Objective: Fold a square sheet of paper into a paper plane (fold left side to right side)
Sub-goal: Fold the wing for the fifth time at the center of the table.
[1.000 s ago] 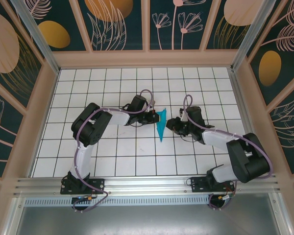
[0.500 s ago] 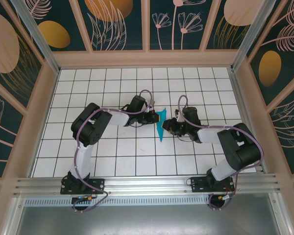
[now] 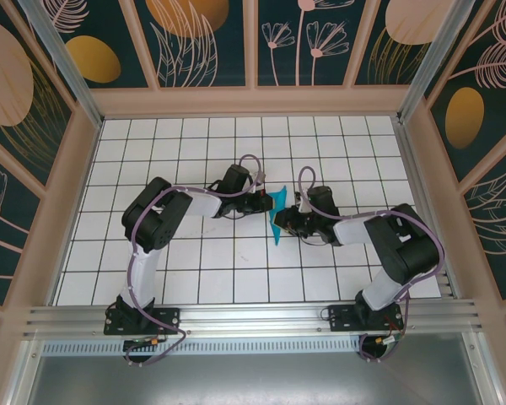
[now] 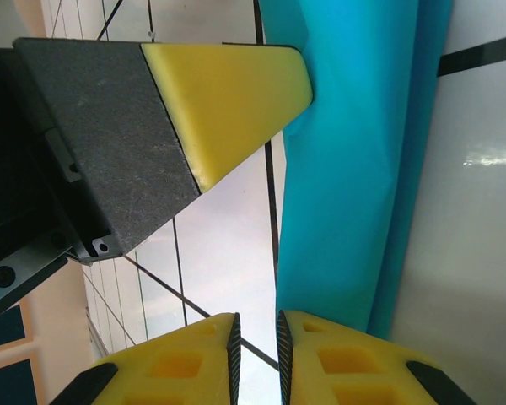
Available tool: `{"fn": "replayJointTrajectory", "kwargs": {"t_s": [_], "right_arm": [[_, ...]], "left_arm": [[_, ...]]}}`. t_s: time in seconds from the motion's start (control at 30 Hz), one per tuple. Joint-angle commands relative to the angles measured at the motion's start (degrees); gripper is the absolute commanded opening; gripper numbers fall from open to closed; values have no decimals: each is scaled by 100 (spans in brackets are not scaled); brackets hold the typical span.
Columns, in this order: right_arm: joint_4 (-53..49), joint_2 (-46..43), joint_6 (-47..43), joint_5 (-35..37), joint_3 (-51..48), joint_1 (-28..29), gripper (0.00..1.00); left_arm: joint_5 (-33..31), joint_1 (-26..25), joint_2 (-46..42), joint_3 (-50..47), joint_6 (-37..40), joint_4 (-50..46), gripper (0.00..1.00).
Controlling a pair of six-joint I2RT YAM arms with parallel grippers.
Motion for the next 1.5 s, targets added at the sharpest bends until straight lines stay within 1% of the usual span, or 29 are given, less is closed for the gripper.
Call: {"fn": "replayJointTrajectory", "kwargs": {"t_s": [0.0, 0.33, 0.47, 0.57, 0.67, 0.73, 0.8, 0.83, 0.9, 1.03, 1.13, 1.27, 1.47], "right_arm": [[-42, 60, -102, 6, 157, 46, 22], [-1138, 102, -562, 262, 521, 122, 22], [-1171, 0, -586, 278, 471, 128, 22], [-1327, -303, -614, 422, 452, 128, 24], [-2008, -774, -739, 1003, 581, 212, 26], [-2661, -1050, -858, 1616, 803, 393, 30], [-3417, -1102, -876, 2306, 1106, 696, 30], [-3815, -1040, -844, 2684, 1298, 849, 30], [-4463, -792, -745, 3217, 1657, 1151, 30], [-5503, -110, -504, 4055, 2468, 1723, 30], [-6028, 312, -392, 4506, 2969, 2015, 30], [-6572, 651, -284, 5049, 3438, 2281, 30], [-6874, 661, -257, 5311, 3625, 2412, 30]], "left_arm": [[-257, 133, -18, -127, 172, -137, 0], [-261, 134, -9, -118, 181, -150, 0], [-259, 125, -8, -118, 181, -156, 0], [-260, 127, -10, -129, 185, -156, 0], [-256, 132, -18, -119, 191, -156, 0], [-262, 132, -18, -118, 189, -152, 0], [-251, 125, -10, -118, 190, -161, 0], [-260, 131, -22, -118, 188, -160, 0], [-269, 132, -17, -119, 194, -156, 0], [-259, 132, -9, -100, 190, -164, 0], [-248, 129, -1, -83, 190, -151, 0], [-229, 130, 0, -83, 181, -128, 0], [-206, 131, 0, -101, 178, -101, 0]]}}
